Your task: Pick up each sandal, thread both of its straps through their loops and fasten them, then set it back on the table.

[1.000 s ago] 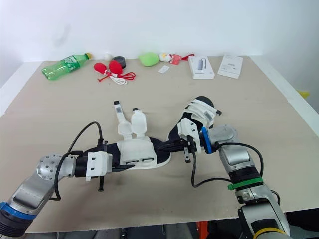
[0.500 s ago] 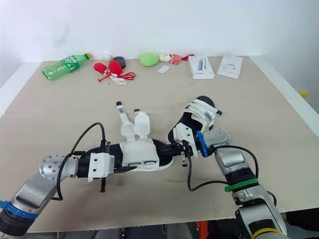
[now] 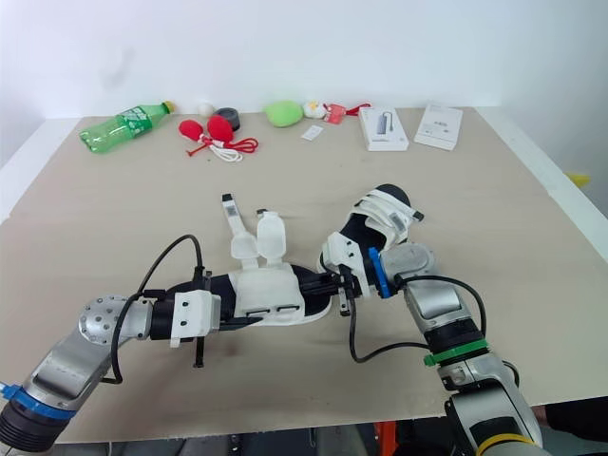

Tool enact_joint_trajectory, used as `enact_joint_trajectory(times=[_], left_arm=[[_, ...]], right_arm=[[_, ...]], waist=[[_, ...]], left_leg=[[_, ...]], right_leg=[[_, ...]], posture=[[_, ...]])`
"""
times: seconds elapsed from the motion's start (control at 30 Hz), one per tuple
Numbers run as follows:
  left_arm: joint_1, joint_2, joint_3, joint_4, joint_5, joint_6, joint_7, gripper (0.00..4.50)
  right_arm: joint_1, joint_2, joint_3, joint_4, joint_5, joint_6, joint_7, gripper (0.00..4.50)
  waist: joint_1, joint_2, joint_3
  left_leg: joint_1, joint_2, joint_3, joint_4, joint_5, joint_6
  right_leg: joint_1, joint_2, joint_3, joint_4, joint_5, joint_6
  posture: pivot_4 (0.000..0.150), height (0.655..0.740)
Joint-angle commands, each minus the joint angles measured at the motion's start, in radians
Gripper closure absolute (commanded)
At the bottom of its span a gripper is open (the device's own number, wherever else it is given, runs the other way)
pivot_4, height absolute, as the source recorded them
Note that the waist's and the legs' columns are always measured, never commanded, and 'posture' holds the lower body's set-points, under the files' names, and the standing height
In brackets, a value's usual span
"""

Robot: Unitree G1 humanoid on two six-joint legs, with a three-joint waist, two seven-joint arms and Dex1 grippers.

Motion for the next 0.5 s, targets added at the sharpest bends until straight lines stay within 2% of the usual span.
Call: enact_joint_trajectory(times=[0.03,0.27,0.37,0.43,0.47,0.5], left_arm=[[-0.004,-0.005,0.003,-0.045,-0.012,-0.007,0.01,4.5],[-0.006,0.001,0.004,-0.046,-0.022,0.011,-0.004,4.5],[0.002,0.014,0.017,-0.06,-0.056,0.058,-0.018,3.61],[0.0,0.019,0.033,-0.071,-0.087,0.099,-0.022,2.51],[-0.003,0.026,0.042,-0.075,-0.106,0.125,-0.027,2.33],[-0.006,0.039,0.054,-0.08,-0.133,0.163,-0.036,1.9]], right_arm=[[0.01,-0.007,0.015,-0.035,-0.004,-0.016,0.004,4.41],[0.02,-0.021,0.042,0.071,-0.075,-0.113,-0.005,4.41],[0.018,-0.019,0.044,0.084,-0.081,-0.141,-0.01,4.5],[0.015,-0.017,0.049,0.091,-0.081,-0.154,-0.012,4.5],[0.013,-0.015,0.051,0.095,-0.082,-0.16,-0.012,4.5],[0.011,-0.013,0.052,0.098,-0.082,-0.165,-0.013,4.5]], waist=[[0.0,0.0,0.0],[0.0,0.0,0.0],[0.0,-0.001,-0.001],[-0.001,-0.003,-0.002],[-0.002,-0.004,-0.003],[-0.002,-0.004,-0.003]], left_leg=[[0.0,0.0,0.0,0.0,0.0,0.0],[0.0,0.0,0.0,0.0,0.0,0.0],[0.001,0.0,0.0,0.0,0.0,0.0],[0.001,0.0,0.0,0.0,0.0,0.0],[0.001,0.0,0.0,0.0,0.0,0.0],[0.002,0.0,0.0,0.001,0.0,0.0]], right_leg=[[0.0,0.0,0.0,0.0,0.0,0.0],[0.0,0.0,0.0,0.0,0.0,0.0],[0.001,0.0,0.0,0.0,0.0,0.0],[0.001,0.0,0.0,0.0,0.0,0.0],[0.002,0.0,0.0,0.0,0.0,0.0],[0.002,0.0,0.0,0.0,0.0,0.0]], posture=[[0.15,0.74],[0.15,0.74],[0.15,0.74],[0.15,0.74],[0.15,0.74],[0.15,0.74]])
